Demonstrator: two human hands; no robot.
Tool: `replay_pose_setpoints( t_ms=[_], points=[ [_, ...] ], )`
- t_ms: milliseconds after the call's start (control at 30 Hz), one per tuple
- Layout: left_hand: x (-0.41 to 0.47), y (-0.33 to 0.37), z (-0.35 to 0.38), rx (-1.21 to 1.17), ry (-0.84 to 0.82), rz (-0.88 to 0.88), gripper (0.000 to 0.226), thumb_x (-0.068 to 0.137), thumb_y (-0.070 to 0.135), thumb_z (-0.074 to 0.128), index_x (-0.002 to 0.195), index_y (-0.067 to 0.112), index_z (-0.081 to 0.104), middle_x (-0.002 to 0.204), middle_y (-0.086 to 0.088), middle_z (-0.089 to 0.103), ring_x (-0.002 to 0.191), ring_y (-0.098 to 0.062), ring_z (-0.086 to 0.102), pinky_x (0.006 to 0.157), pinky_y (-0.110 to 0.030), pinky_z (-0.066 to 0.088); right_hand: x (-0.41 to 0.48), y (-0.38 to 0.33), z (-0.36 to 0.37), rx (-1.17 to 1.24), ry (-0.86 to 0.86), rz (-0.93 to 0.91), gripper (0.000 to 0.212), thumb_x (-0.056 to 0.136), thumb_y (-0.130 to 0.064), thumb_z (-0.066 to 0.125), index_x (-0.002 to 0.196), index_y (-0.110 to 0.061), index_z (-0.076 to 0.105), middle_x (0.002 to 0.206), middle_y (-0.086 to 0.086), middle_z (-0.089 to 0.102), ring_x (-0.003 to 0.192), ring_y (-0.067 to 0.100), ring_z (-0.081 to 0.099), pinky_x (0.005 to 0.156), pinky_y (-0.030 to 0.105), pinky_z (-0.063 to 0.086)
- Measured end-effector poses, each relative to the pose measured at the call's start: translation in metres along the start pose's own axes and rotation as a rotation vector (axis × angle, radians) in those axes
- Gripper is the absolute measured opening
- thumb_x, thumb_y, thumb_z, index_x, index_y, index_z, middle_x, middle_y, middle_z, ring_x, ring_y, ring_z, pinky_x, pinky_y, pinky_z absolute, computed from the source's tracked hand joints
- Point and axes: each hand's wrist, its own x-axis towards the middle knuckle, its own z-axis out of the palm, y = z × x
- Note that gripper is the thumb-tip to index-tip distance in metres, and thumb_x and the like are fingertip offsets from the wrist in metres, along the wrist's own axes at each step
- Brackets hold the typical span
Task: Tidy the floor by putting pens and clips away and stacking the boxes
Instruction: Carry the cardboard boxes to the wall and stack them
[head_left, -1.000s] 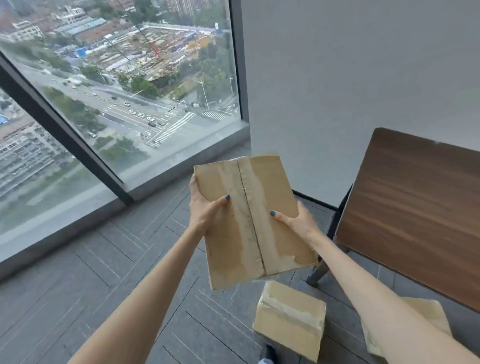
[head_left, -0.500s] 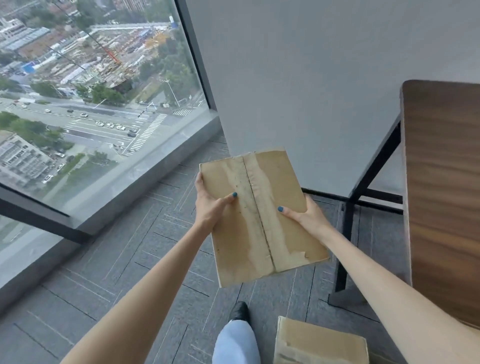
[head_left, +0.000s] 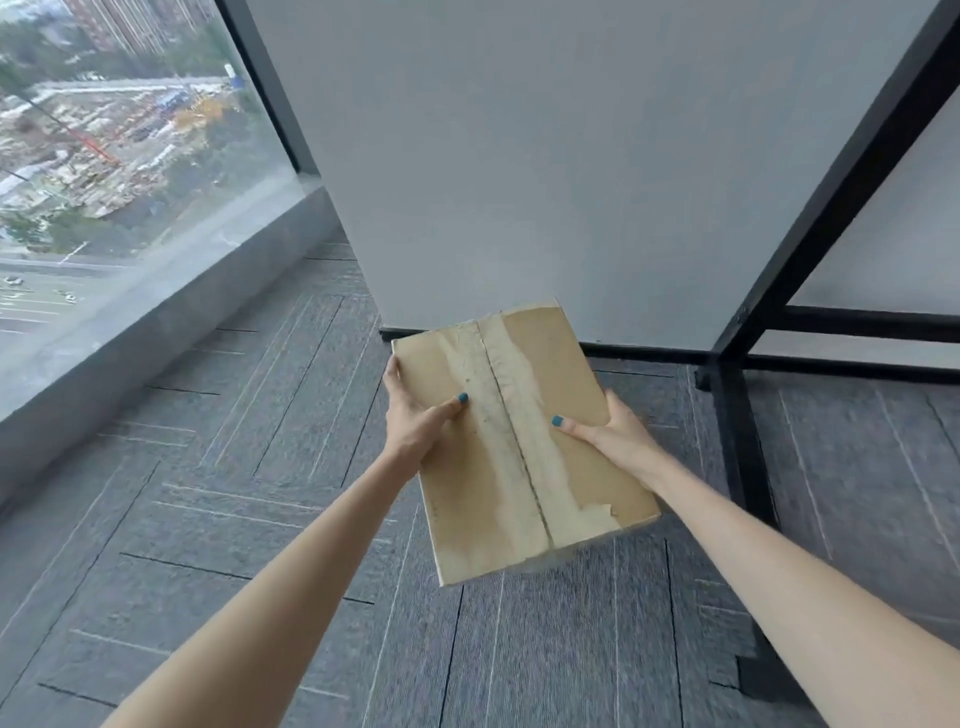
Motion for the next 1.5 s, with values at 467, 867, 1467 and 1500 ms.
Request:
replay_pose_setpoints(
  t_ms=[467, 867, 1467, 1500],
  points=[
    [0.054, -0.140, 0.032, 0.158, -0.053, 0.032, 0.068, 0.086, 0.041, 0.063, 0.143, 0.040, 0.024, 0.144, -0.010, 0.044, 0.115, -0.028, 0.054, 0.100, -0.048, 0.044, 0.088, 0.088, 0.041, -0.142, -0.066, 0.046, 0.067, 0.077, -0.051, 0.073, 0.131, -0.023, 0.043, 0.125, 0.001, 0.058, 0.107, 0.022, 0.059, 0.092, 0.044, 0.050],
    [0.054, -0.144, -0.011, 1.325, -0.357, 0.705, 0.112, 0.072, 0.038, 0.077, 0.152, 0.030, -0.001, 0.160, 0.003, -0.009, 0.148, -0.024, -0.005, 0.119, -0.051, 0.010, 0.035, 0.070, 0.093, -0.940, 0.122, -0.435, 0.070, 0.094, -0.046, 0.047, 0.147, -0.007, 0.025, 0.157, 0.014, 0.018, 0.145, 0.028, 0.016, 0.120, 0.041, 0.010],
    [0.026, -0.133, 0.050, 1.356, -0.145, 0.801, 0.096, 0.058, 0.060, 0.080, 0.135, 0.017, 0.041, 0.124, -0.017, 0.057, 0.105, -0.036, 0.058, 0.094, -0.052, 0.047, 0.007, 0.085, 0.075, -1.165, -0.158, -0.375, 0.099, 0.081, -0.054, 0.054, 0.154, -0.015, -0.001, 0.160, 0.012, -0.014, 0.147, 0.032, -0.009, 0.119, 0.055, 0.005],
    [0.027, -0.130, 0.055, 1.341, -0.135, 0.805, 0.090, 0.063, 0.060, 0.077, 0.135, 0.018, 0.045, 0.123, -0.016, 0.057, 0.104, -0.034, 0.058, 0.094, -0.050, 0.047, 0.009, 0.087, 0.066, -1.169, -0.147, -0.387, 0.095, 0.082, -0.053, 0.052, 0.154, -0.017, 0.001, 0.160, 0.010, -0.012, 0.148, 0.030, -0.008, 0.119, 0.053, 0.006]
  ],
)
